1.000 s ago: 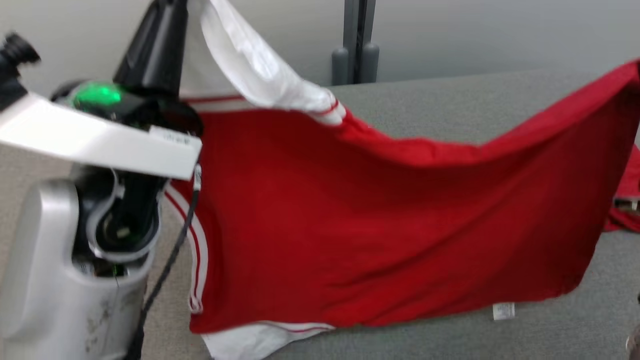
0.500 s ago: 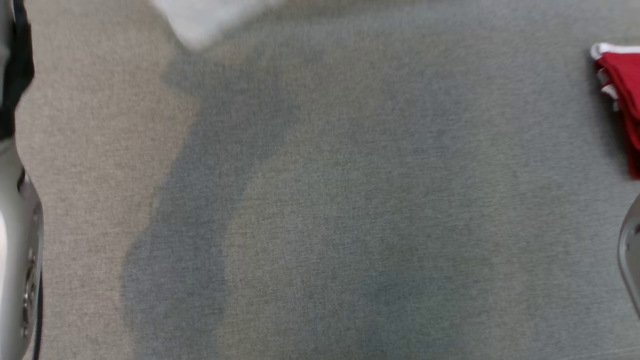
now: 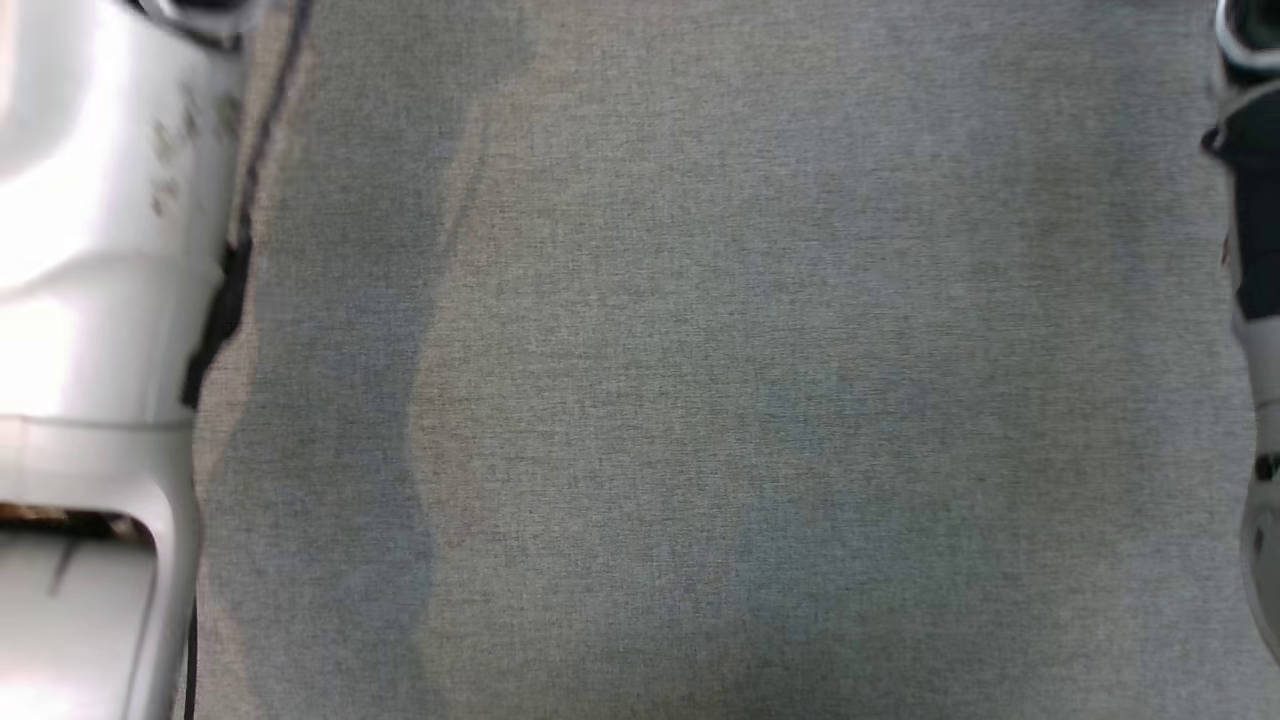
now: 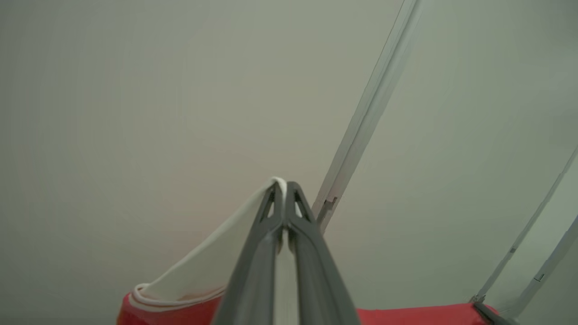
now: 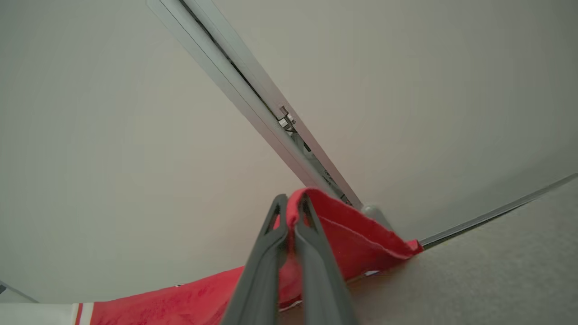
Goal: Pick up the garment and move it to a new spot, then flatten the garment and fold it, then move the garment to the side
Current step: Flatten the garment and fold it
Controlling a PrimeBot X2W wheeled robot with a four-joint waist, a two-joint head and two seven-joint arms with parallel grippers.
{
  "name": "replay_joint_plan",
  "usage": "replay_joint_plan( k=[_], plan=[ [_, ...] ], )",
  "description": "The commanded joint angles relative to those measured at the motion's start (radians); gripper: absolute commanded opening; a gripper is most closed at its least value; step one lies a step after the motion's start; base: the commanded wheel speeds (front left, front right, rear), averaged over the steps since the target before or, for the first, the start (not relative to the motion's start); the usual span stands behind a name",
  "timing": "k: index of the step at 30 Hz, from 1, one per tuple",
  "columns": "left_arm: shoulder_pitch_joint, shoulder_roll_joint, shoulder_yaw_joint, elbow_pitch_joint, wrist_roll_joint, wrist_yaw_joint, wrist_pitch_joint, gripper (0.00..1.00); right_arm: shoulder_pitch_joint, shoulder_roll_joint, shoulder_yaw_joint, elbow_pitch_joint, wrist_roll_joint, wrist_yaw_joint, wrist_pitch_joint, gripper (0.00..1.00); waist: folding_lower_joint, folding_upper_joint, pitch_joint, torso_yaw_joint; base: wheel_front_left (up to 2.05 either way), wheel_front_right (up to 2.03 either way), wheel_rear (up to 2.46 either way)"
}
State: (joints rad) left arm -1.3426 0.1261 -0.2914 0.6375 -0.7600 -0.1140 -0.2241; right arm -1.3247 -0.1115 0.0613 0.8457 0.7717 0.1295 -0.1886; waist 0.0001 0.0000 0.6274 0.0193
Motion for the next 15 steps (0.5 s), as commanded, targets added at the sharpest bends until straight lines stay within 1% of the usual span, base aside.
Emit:
replay_joint_plan(
  k=[1,4,10,15],
  plan=[
    [0.013,0.006,-0.002,-0.007,-0.006,-0.003,-0.006,0.0,0.014,-0.01,0.003,0.003,0.011,0.002,-0.011,0.0,-0.0001,0.0,0.007,0.008,0.0,0.0,0.0],
    [0.101,0.027,-0.012,-0.039,-0.025,-0.011,-0.009,0.0,0.07,-0.032,0.041,0.022,0.05,0.002,-0.017,0.0,-0.0001,0.0,0.005,0.004,0.0,0.0,0.0],
    [0.305,0.085,0.009,-0.186,-0.082,-0.013,-0.006,0.0,0.203,-0.061,0.111,-0.039,0.155,0.002,-0.007,0.0,-0.0001,0.0,-0.033,-0.018,0.0,0.0,0.0],
    [0.527,0.122,0.033,-0.357,-0.107,0.036,-0.008,0.0,0.335,-0.077,0.167,-0.122,0.22,0.002,-0.025,0.0,-0.0001,0.0,-0.079,-0.031,0.0,0.0,0.0]
  ],
)
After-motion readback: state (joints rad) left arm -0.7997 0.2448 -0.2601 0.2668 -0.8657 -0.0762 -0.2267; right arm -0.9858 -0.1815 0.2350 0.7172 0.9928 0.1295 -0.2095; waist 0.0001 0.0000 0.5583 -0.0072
